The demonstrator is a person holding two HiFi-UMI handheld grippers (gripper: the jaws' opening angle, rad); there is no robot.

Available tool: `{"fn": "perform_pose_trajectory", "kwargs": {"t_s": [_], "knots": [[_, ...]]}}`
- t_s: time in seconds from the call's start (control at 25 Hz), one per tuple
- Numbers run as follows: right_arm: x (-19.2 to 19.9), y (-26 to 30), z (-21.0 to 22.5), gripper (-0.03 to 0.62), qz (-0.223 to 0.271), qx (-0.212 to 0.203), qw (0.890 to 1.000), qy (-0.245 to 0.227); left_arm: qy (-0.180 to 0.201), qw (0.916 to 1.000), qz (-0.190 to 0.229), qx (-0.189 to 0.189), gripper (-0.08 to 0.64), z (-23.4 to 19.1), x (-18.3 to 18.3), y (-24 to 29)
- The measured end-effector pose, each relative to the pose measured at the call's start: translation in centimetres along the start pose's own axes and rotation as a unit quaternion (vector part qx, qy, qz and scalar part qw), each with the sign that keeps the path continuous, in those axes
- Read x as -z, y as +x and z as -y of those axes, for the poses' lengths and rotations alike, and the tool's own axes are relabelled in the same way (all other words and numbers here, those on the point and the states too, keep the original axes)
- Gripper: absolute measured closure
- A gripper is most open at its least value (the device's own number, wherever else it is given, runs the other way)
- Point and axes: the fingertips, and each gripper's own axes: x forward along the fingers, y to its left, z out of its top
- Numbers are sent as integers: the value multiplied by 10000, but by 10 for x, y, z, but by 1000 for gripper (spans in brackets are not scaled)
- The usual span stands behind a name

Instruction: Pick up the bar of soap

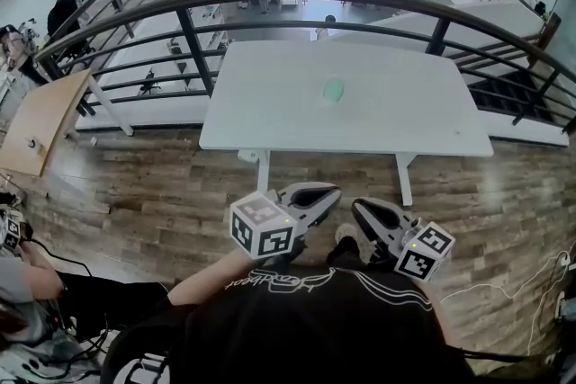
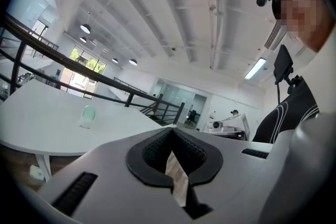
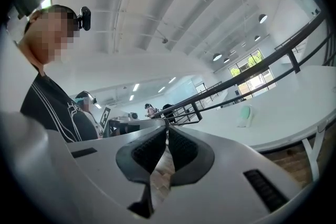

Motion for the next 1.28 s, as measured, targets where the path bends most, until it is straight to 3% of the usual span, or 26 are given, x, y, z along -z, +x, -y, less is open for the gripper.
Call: {"fn": "perform_pose_trajectory", "kwargs": {"t_s": [0.32, 0.64, 1.28], "knots": [[-11, 18, 29, 574, 24, -236, 9997, -12, 45, 9997, 96, -203, 551, -25, -12, 15], [-25, 33, 90, 574, -79, -339, 9994, 73, -40, 9992, 115, -384, 551, -69, -21, 59], [-87, 100, 277, 574, -478, -730, 9954, 385, -368, 9950, 1, -930, 551, -215, -63, 191]]}}
